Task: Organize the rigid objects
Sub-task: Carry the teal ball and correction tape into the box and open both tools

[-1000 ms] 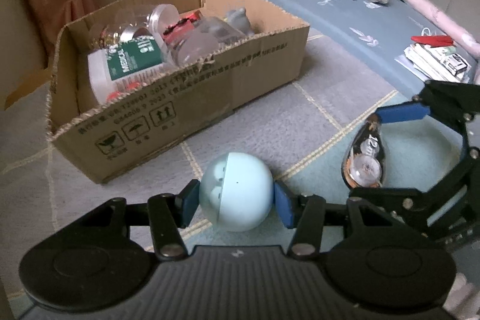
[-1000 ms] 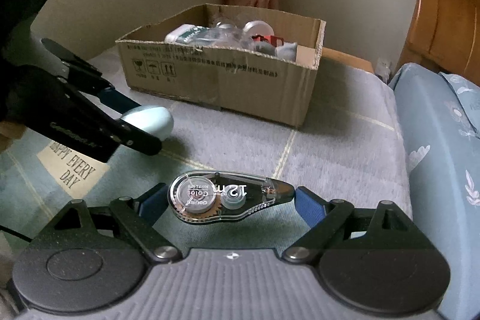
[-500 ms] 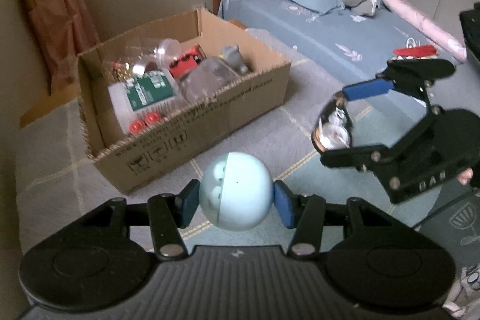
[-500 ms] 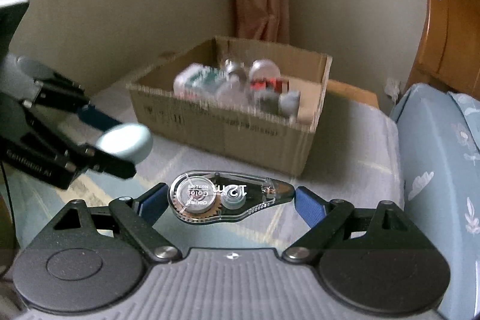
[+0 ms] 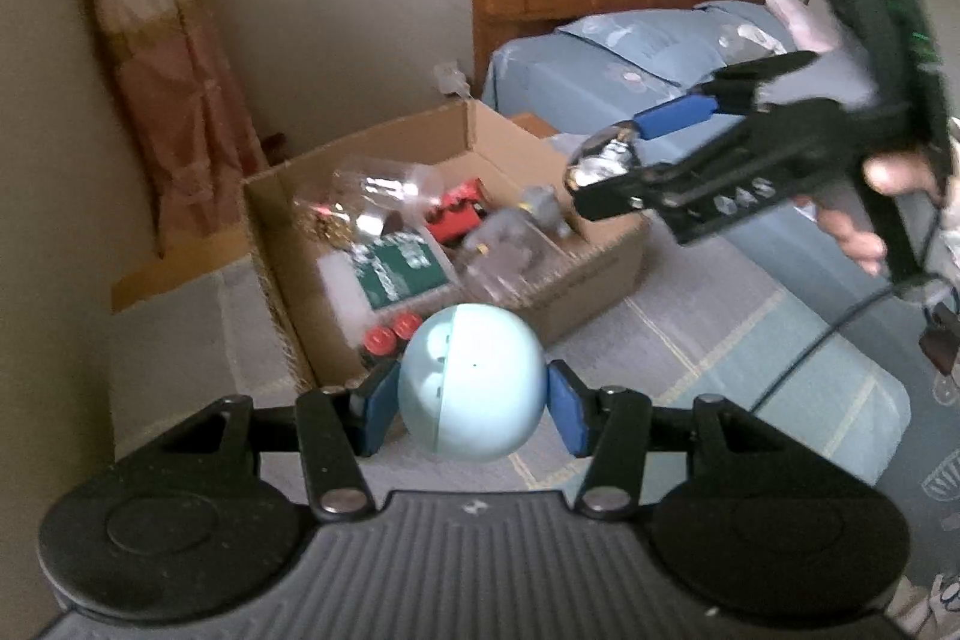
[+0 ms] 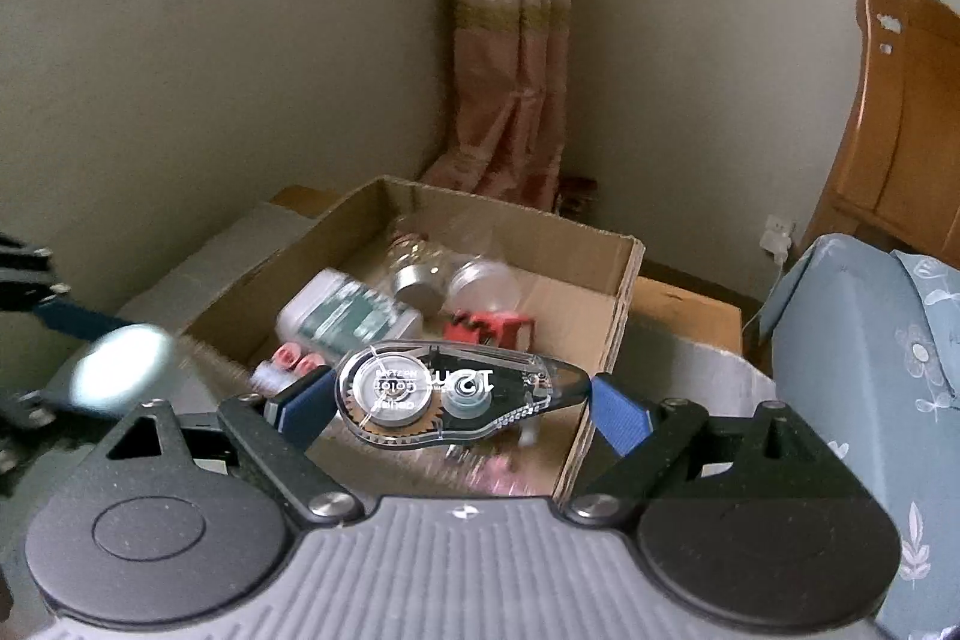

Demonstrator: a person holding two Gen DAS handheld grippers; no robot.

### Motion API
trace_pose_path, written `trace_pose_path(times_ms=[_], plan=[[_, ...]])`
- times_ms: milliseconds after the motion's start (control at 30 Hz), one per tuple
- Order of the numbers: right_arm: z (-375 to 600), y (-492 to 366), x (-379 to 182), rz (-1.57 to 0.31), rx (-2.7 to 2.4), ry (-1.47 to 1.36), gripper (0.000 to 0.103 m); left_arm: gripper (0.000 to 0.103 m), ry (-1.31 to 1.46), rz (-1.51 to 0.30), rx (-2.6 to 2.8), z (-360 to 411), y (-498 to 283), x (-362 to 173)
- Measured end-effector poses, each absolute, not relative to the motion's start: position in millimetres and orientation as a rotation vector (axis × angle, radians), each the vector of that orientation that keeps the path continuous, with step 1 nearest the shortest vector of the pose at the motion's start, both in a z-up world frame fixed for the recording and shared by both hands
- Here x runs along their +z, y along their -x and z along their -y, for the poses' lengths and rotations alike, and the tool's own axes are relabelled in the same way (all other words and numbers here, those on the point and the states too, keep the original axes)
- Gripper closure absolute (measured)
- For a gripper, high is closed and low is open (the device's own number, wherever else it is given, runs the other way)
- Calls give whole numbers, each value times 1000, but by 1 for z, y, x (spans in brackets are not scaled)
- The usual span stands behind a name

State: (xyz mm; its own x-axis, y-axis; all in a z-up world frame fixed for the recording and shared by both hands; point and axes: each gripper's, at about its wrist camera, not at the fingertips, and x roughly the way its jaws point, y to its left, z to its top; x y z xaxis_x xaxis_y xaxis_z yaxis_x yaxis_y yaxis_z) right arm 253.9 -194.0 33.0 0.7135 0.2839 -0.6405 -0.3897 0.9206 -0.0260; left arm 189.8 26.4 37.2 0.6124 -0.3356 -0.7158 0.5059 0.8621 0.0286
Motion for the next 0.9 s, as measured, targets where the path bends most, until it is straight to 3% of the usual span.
trace_pose_path(times_ms=[567,633,900], plan=[[196,-407,7,-841,258,30,9,51,-234,-745,-428,-34,-246,45],[198,-414,2,-843,236,15,1,51,-232,-745,-424,-34,-252,45],[203,-407,2,-830,230,-12,0,51,-230,-742,-409,-38,-263,46]])
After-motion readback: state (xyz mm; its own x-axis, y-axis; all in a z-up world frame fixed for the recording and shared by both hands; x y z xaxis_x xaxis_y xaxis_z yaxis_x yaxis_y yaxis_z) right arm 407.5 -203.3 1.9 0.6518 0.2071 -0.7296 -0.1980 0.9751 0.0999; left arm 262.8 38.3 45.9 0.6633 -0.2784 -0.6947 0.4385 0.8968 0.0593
